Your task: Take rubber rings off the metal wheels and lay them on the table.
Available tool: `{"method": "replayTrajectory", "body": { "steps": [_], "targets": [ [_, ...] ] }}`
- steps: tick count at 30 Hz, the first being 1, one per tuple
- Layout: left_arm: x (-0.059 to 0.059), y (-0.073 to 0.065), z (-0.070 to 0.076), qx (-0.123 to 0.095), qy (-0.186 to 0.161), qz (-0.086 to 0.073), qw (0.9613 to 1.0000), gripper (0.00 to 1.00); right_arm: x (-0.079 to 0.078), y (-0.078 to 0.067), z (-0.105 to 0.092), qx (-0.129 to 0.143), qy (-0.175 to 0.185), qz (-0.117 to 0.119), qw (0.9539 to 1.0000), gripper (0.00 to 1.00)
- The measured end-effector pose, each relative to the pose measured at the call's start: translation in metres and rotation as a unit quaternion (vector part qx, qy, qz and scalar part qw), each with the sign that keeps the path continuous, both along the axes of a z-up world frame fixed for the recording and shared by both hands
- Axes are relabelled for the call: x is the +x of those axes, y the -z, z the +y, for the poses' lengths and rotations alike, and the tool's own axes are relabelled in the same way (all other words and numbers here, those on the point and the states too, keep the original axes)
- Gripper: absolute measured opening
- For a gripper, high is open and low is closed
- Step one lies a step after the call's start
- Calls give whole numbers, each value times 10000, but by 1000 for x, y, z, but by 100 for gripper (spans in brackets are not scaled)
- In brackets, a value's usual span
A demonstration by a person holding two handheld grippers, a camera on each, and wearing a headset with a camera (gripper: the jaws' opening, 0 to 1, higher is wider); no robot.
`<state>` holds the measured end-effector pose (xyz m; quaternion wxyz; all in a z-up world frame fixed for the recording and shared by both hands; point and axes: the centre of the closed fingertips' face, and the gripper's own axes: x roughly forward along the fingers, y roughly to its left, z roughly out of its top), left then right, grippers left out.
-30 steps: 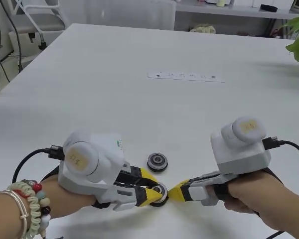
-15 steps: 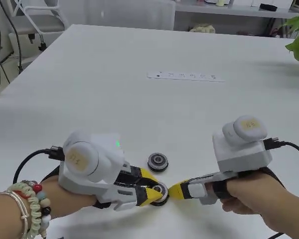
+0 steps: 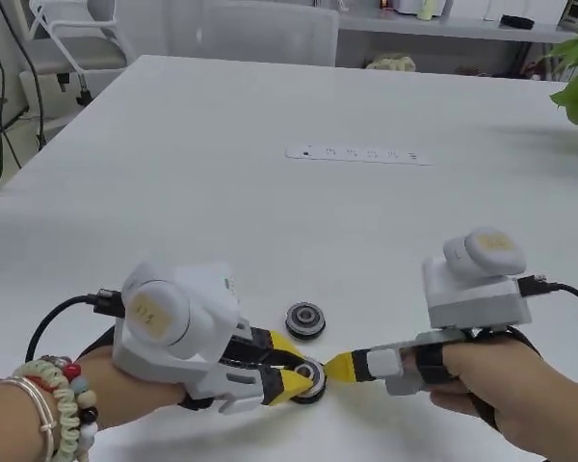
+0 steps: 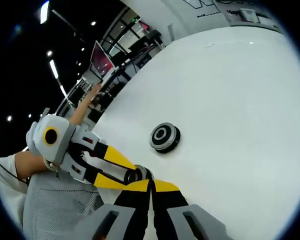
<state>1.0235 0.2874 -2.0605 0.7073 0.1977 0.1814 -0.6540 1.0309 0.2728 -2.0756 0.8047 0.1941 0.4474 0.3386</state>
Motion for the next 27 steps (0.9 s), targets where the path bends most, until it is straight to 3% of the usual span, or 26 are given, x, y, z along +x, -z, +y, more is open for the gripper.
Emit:
{"method": "replayTrajectory", "body": {
  "steps": [4,27],
  "targets": [
    [0,0,0,1,7,-4,10000,7,0,-2,1,97,50,55,9999,0],
    [1,-1,1,-2,38,-29,10000,7,3,-4,0,-50,-38,-100,9999,0]
  ]
}}
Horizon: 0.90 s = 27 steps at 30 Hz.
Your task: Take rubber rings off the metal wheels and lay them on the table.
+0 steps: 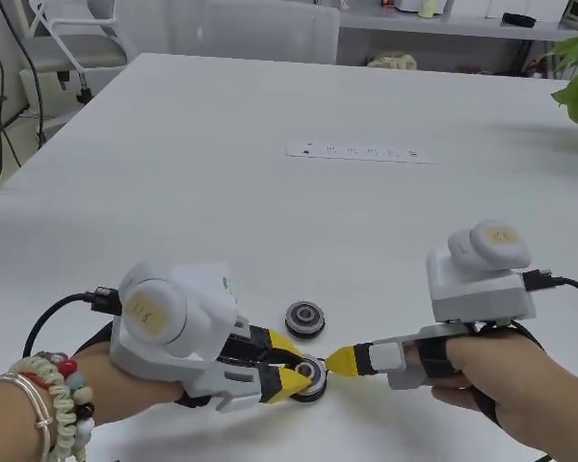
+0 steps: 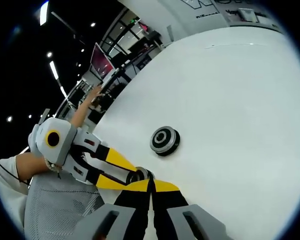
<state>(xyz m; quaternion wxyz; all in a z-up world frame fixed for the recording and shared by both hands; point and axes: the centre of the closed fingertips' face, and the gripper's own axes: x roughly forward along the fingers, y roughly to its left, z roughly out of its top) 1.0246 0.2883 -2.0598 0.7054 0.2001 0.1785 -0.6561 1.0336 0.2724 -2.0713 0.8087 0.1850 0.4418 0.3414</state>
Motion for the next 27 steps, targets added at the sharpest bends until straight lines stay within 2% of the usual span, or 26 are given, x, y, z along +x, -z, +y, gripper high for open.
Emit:
{"method": "replayTrajectory", "body": {
  "steps": [17,23,27],
  "targets": [
    [0,0,1,-5,45,-34,10000,7,-2,-3,1,61,47,72,9999,0],
    [-1,0,1,-46,88,-10,10000,7,-3,-3,1,-21,-30,91,10000,0],
    [-1,-1,1,-21,145,-87,9999,7,-4,-3,1,-17,-13,142,9999,0]
  ]
}}
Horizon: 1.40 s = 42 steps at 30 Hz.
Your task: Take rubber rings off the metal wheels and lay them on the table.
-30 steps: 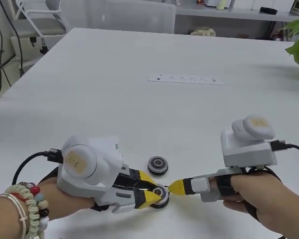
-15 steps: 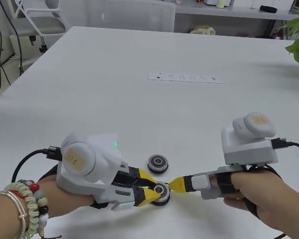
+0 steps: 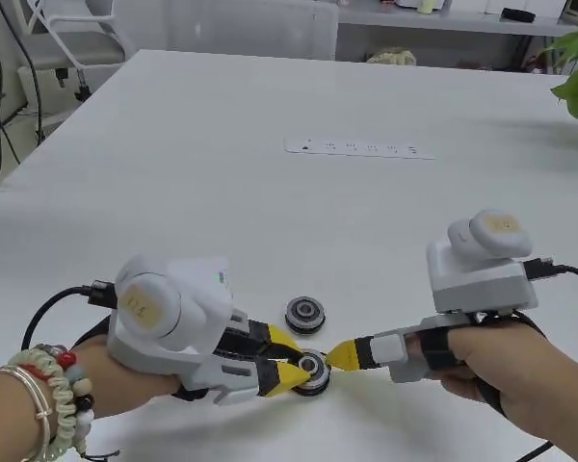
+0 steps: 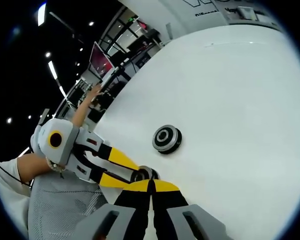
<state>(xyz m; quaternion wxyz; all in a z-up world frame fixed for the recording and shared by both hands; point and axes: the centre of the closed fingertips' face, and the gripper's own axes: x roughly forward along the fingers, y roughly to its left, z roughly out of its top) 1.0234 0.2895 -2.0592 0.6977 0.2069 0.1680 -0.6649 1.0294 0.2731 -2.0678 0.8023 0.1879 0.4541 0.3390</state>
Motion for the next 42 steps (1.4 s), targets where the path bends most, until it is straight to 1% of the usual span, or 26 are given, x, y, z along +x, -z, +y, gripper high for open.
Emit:
{"method": "replayTrajectory", "body": {
  "steps": [1,6,42],
  "targets": [
    [0,0,0,7,20,-25,10000,7,0,0,0,4,-1,6,10000,0],
    [0,0,0,11,37,-31,10000,7,-1,-2,1,-3,-7,20,10000,0],
    [0,1,-1,-27,-20,54,10000,7,-3,-4,6,20,-61,3,10000,0]
  ]
}}
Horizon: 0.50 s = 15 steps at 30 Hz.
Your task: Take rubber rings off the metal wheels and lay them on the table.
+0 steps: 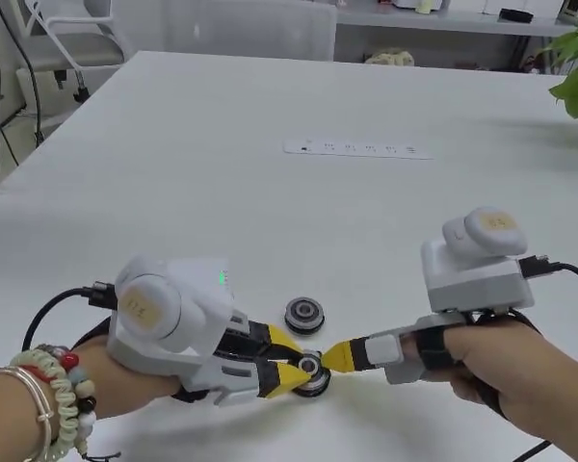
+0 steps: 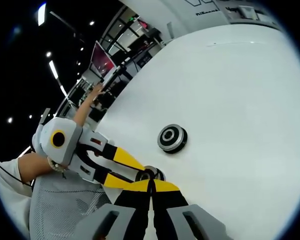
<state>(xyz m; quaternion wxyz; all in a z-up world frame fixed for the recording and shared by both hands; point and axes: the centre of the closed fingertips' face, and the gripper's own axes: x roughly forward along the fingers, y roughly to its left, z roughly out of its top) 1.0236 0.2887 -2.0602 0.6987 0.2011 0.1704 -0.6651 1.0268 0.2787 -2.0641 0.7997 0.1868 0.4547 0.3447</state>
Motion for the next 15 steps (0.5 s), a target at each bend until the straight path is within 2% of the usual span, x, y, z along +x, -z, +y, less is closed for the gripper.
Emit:
{"method": "replayTrajectory", "body": {
  "steps": [15],
  "targets": [
    [0,0,0,-4,-2,9,10000,7,-1,-1,3,-8,-72,-50,10000,0]
  ]
}}
